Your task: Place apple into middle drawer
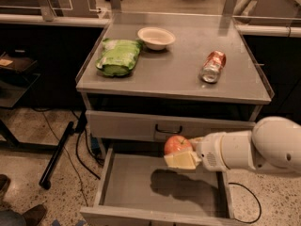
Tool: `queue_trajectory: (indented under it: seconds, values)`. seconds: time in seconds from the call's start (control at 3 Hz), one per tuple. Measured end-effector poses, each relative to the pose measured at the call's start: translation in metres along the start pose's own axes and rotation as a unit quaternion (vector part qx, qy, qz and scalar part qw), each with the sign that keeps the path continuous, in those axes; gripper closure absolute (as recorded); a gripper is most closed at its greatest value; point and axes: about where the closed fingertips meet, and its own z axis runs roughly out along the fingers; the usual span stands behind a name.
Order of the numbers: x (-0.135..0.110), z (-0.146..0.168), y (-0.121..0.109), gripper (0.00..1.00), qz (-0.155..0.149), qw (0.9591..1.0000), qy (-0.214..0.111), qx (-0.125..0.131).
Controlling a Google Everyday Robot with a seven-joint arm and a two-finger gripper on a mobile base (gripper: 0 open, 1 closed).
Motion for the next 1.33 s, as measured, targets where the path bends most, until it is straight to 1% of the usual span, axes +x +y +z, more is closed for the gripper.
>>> queue_trajectory:
  seconds: [0.33, 0.67, 1.0, 1.33]
  values:
    - [0.039, 0.034, -0.015, 1.0, 0.035, 0.9994, 0.004, -0.003]
    - [0.039, 0.034, -0.015, 1.0, 0.035, 0.9994, 0.004, -0.003]
    - [0.053, 0.052, -0.02, 1.0, 0.057, 0.9984, 0.004, 0.001]
    - [0.092, 0.109, -0.037, 1.0, 0.117, 0.9929, 0.006, 0.016]
